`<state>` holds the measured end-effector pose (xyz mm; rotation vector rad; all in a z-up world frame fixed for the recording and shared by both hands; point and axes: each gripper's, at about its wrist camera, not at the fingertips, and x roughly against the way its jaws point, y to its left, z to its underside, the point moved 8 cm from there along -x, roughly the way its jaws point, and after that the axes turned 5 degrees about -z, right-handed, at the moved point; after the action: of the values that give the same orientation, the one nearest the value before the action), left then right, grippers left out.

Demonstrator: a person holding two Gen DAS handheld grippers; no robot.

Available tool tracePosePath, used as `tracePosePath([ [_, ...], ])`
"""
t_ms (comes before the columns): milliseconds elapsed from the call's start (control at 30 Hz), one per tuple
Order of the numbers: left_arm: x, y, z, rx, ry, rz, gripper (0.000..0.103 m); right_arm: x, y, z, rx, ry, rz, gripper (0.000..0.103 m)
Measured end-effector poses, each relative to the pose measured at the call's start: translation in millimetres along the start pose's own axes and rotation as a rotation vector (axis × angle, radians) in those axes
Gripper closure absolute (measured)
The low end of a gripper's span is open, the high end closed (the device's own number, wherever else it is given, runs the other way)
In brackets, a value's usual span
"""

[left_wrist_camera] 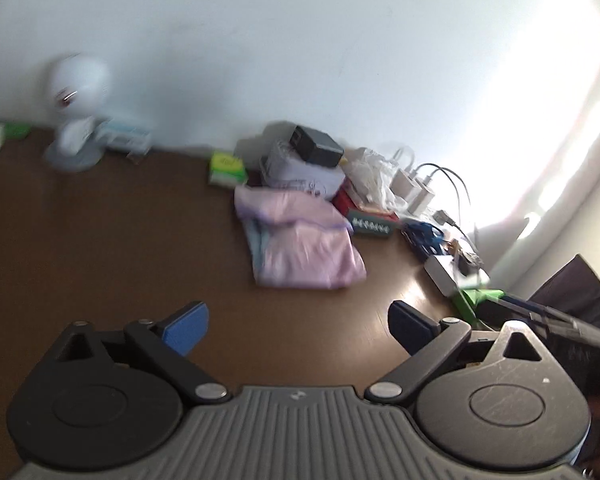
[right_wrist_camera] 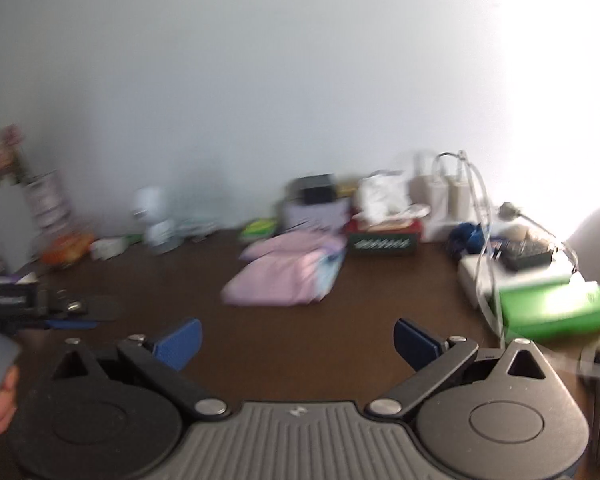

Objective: Fold clothes
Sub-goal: 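Reach both grippers to the pink-blue tank top and close on it, then lift the tank top with both grippers and carry it onto the open table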

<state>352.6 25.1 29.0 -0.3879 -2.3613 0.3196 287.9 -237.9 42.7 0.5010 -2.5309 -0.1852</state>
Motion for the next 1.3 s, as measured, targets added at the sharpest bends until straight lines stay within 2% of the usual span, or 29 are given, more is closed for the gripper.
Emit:
tracePosePath([
  [33,-19,2,-12,0.002,0.013,-0.013,0.008,-22,-14,-11,-0.028,0.014,0.001,0.002],
  [67,-39,6,-23,0.004,0.026,-0.025,0.009,-45,-26,-20,-0.062,0.040,-0.010,0.007],
  [133,-76,18,-40,0.079,0.068,-0.026,0.014,-87,-48,-34,-0.137,0.089,-0.033,0.013],
  [233,-116,32,-56,0.194,0.089,-0.003,0.020,-134,-69,-41,-0.283,0.133,-0.094,0.023],
  [333,-152,43,-60,0.263,0.140,-0.031,0.021,-173,-74,-35,-0.380,0.163,-0.149,0.030],
  [367,-159,44,-59,0.284,0.154,-0.020,0.024,-184,-74,-33,-0.397,0.180,-0.158,0.037],
  [400,-166,44,-60,0.297,0.160,-0.004,0.036,-195,-74,-31,-0.414,0.197,-0.166,0.047],
  [433,-170,44,-60,0.313,0.167,0.009,0.052,-204,-74,-29,-0.432,0.212,-0.177,0.052],
  [467,-175,44,-59,0.329,0.175,0.022,0.061,-212,-72,-27,-0.446,0.222,-0.189,0.066],
  [500,-179,44,-59,0.346,0.183,0.035,0.085,-218,-70,-24,-0.455,0.231,-0.199,0.080],
  [533,-182,43,-59,0.364,0.192,0.055,0.097,-223,-68,-22,-0.458,0.239,-0.202,0.086],
  [600,-176,42,-63,0.395,0.163,0.079,0.097,-220,-61,-27,-0.439,0.209,-0.206,0.094],
  [767,-138,27,-82,0.395,0.085,0.144,0.100,-188,-31,-54,-0.314,0.162,-0.248,0.096],
  [933,-51,-8,-115,0.300,-0.025,0.174,0.100,-117,1,-97,-0.187,0.082,-0.287,0.097],
  [1067,54,-55,-142,0.210,-0.177,0.253,0.100,-26,31,-136,-0.096,-0.043,-0.312,0.097],
  [1167,139,-94,-146,0.131,-0.274,0.281,0.100,55,54,-162,-0.037,-0.147,-0.331,0.097],
  [1233,187,-116,-133,0.081,-0.303,0.291,0.100,108,69,-153,-0.008,-0.181,-0.352,0.097],
  [1300,225,-131,-101,0.019,-0.301,0.275,0.099,160,83,-135,0.019,-0.201,-0.378,0.097],
])
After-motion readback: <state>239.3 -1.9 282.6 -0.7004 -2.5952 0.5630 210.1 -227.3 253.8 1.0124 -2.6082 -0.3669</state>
